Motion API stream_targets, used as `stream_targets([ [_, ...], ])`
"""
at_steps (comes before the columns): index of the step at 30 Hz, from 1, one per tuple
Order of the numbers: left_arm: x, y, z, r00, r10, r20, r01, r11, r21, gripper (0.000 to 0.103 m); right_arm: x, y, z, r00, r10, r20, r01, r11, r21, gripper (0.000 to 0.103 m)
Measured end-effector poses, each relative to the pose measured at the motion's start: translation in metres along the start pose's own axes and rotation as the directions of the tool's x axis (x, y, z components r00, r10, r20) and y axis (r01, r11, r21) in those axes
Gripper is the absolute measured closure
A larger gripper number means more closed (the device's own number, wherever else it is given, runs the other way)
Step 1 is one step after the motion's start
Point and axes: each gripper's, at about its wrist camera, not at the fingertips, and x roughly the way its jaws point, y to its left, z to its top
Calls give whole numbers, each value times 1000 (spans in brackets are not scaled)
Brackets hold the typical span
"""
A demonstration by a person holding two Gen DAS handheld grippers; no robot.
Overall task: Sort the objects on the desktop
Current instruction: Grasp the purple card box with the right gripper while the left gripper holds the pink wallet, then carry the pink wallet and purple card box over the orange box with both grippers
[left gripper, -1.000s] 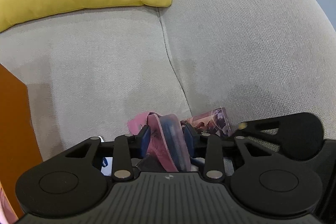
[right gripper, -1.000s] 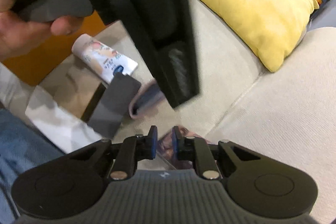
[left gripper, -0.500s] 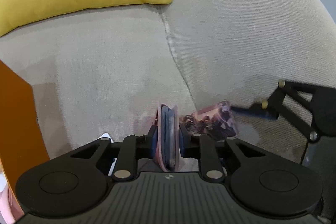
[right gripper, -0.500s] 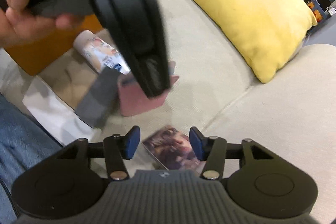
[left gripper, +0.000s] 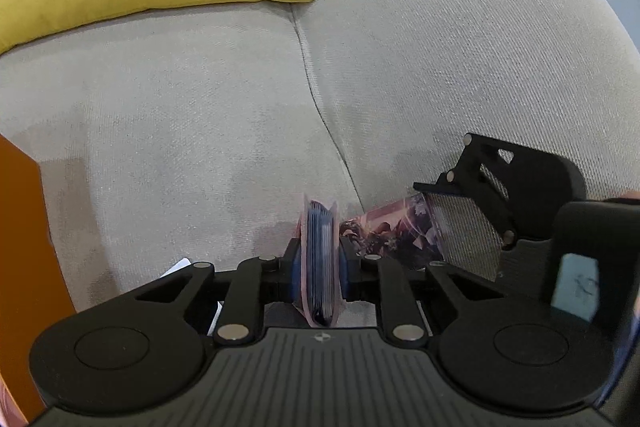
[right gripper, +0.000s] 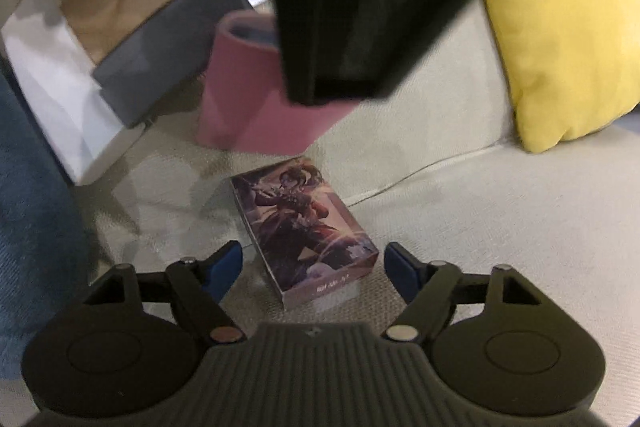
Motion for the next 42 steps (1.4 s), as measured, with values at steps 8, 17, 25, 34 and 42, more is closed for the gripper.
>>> stream_targets([
  [8,-3,-3,-1,1000,1,14,-1,1000,7,83,-6,3,-3,1000,-19,11,19,1000,-7,35],
  [17,-1,-8,-3,999,-17,27,17,1000,0,82,-46,5,-16,978,21,206,-50,989,139,39],
  [25,-1,-12,-5,999,-17,35,17,1000,5,82,-46,7,-11,966,14,258,-65,980,189,40],
  [34,-34,-21,-13,995,-34,94,31,999,32,83,-70,10,-19,966,-85,244,25,971,240,40],
  [42,-82,-27,-30,985,-56,162,44,996,77,83,-129,20,-33,948,-191,254,116,952,282,40],
])
